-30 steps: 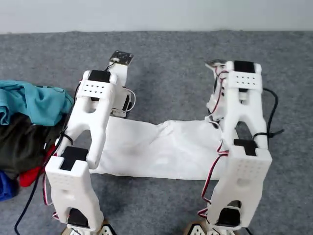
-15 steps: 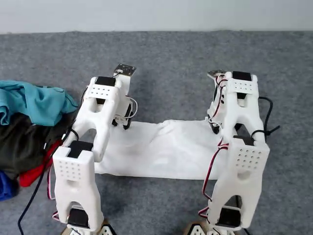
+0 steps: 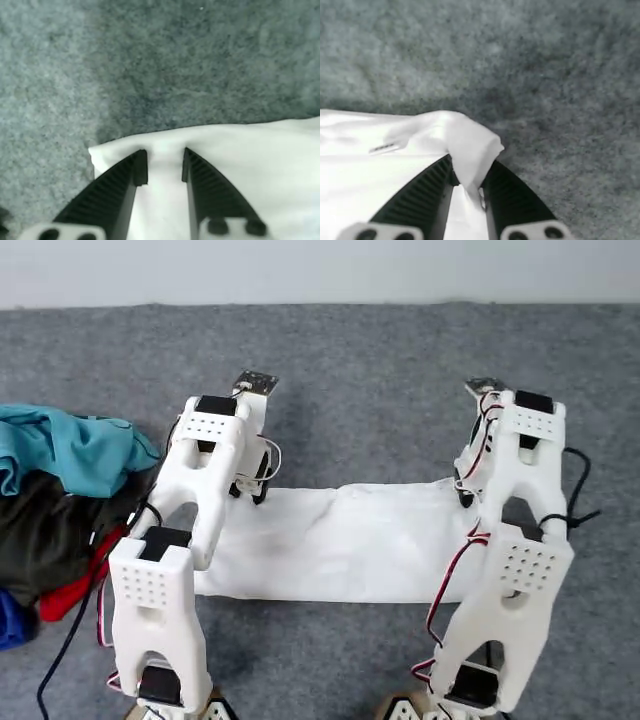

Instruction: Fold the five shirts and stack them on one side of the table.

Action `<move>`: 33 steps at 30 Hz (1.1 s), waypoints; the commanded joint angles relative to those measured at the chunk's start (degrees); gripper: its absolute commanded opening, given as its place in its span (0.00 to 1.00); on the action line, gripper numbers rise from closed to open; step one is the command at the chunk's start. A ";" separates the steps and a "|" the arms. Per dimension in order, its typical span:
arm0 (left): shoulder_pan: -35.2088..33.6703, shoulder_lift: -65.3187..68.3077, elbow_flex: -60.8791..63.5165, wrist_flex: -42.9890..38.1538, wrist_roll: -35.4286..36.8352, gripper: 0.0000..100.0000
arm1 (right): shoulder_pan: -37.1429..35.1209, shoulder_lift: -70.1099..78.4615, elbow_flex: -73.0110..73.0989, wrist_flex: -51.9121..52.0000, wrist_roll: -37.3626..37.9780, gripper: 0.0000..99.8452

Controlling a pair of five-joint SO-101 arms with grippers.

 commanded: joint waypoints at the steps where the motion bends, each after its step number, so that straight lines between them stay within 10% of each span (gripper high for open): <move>1: 1.41 0.09 0.04 -0.26 0.35 0.13 | 0.92 0.22 -0.62 -0.13 0.35 0.02; 10: 1.67 -0.97 -2.07 1.05 0.35 0.13 | 0.57 -3.03 -12.40 17.63 0.35 0.18; 33: 1.58 -5.63 -9.71 12.13 0.00 0.13 | 0.66 -8.57 8.70 11.47 2.37 0.19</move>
